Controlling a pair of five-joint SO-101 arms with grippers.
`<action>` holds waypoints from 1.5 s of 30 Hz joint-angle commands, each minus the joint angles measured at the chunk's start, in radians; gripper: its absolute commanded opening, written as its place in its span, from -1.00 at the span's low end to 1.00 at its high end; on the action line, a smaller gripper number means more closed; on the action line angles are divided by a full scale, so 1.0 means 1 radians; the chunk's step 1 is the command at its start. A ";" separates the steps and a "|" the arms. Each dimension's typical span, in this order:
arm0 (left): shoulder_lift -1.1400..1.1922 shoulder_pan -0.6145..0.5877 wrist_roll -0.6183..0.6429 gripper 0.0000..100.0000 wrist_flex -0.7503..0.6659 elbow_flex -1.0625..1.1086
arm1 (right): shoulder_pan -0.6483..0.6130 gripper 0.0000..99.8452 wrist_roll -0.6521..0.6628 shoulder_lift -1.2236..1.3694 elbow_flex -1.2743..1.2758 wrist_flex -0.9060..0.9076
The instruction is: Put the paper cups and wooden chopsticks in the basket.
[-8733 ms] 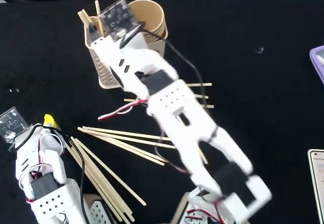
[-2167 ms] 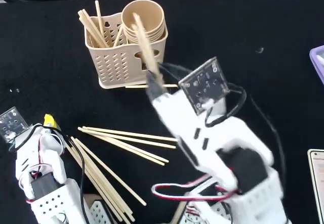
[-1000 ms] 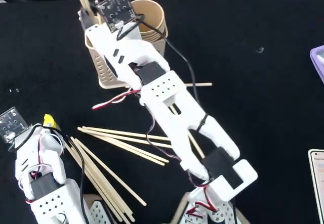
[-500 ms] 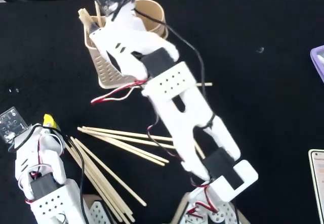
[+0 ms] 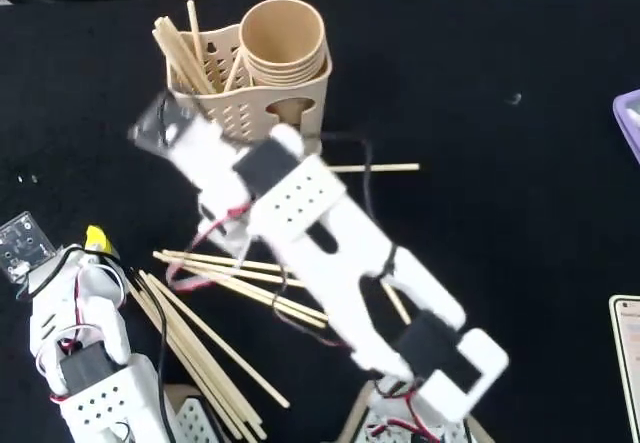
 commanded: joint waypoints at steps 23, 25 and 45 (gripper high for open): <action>-0.015 0.001 -0.011 -0.67 -0.018 0.010 | 0.098 -0.72 0.374 0.035 0.648 -0.563; -0.015 0.001 -0.011 -0.67 -0.018 0.010 | 0.103 -0.72 0.374 0.082 0.642 -0.588; -0.015 0.001 -0.011 -0.67 -0.018 0.010 | 0.166 -0.98 0.316 -0.176 0.579 -0.529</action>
